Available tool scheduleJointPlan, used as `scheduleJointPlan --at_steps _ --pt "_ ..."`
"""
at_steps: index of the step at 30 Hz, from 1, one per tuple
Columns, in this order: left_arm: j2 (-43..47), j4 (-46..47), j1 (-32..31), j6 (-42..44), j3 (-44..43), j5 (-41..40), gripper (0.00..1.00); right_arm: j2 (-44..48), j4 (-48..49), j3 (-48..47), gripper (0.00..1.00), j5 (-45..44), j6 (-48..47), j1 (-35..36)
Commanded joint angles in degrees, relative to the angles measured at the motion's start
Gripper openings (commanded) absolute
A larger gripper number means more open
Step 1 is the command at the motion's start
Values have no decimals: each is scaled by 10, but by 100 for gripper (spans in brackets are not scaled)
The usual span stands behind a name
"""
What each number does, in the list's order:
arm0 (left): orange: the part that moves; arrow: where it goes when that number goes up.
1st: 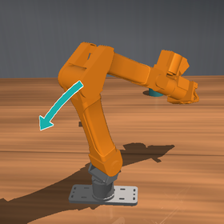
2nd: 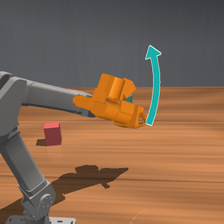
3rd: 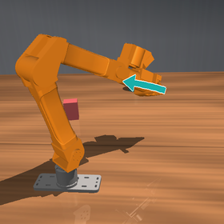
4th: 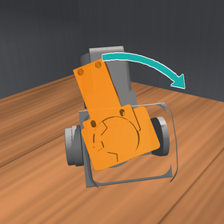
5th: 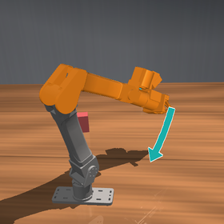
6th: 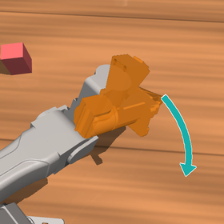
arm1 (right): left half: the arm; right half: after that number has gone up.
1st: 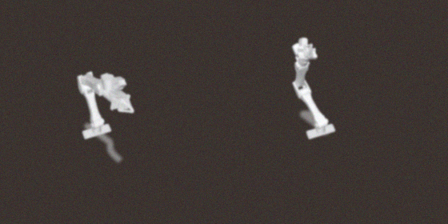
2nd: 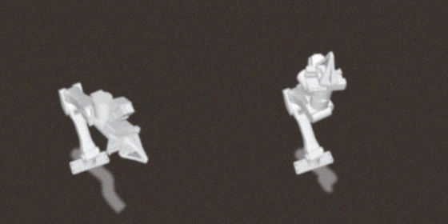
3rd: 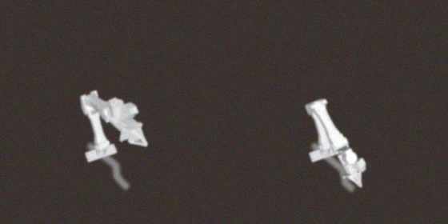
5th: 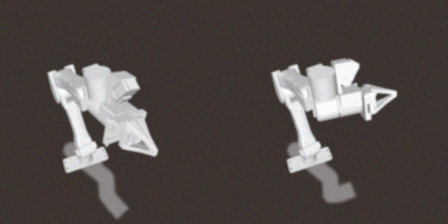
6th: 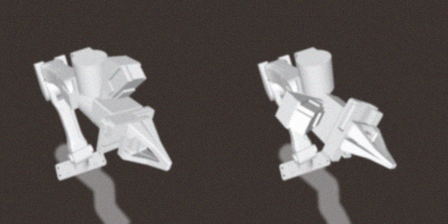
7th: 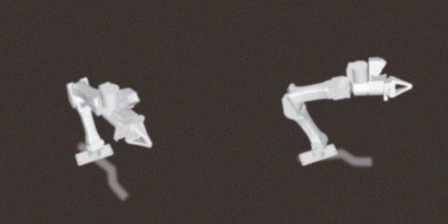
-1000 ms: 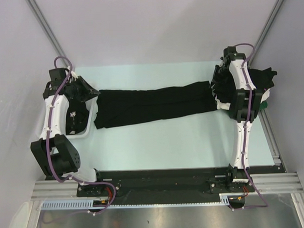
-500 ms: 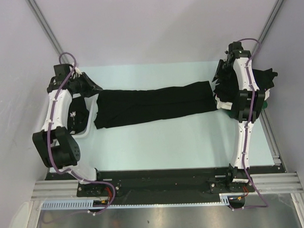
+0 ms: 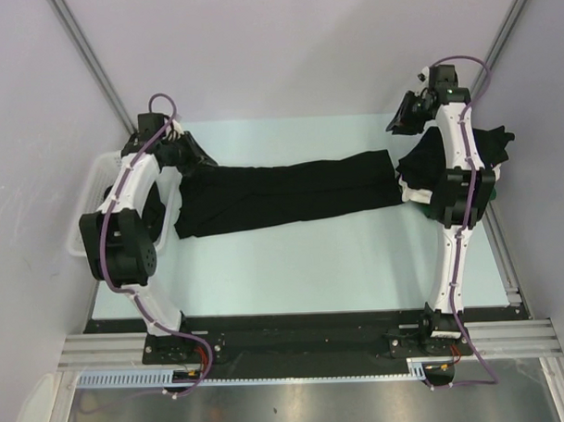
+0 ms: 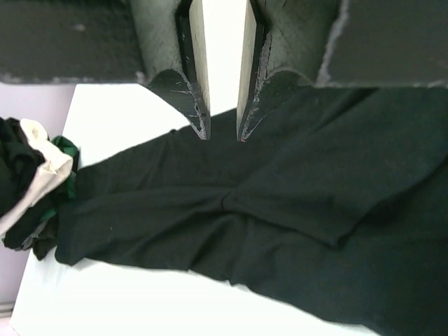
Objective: Fold and stack the t-shirts
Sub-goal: Fold the other side of the tshirt into a rectangle
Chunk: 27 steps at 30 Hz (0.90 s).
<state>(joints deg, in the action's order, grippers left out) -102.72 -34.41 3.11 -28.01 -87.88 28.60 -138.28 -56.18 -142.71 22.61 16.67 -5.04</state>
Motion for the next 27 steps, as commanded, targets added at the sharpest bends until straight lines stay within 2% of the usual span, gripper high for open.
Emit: scheduleJointPlan --at_steps 1,8,12,15,19,27 --pt "-20 22 -5 -2 -34 -12 27 39 41 2 31 60 22 21" --pt "-50 4 -22 7 -47 -40 29 35 63 16 31 86 32 49" --pt "-75 -21 -26 24 -73 -67 37 37 62 21 31 88 28 68" --pt "-104 -53 -27 44 -110 -102 39 39 58 25 31 89 25 67" --pt "-133 -103 -43 65 -148 -144 39 42 57 30 31 89 25 65" --pt "-158 -117 -45 71 -143 -151 40 41 59 31 30 94 28 64"
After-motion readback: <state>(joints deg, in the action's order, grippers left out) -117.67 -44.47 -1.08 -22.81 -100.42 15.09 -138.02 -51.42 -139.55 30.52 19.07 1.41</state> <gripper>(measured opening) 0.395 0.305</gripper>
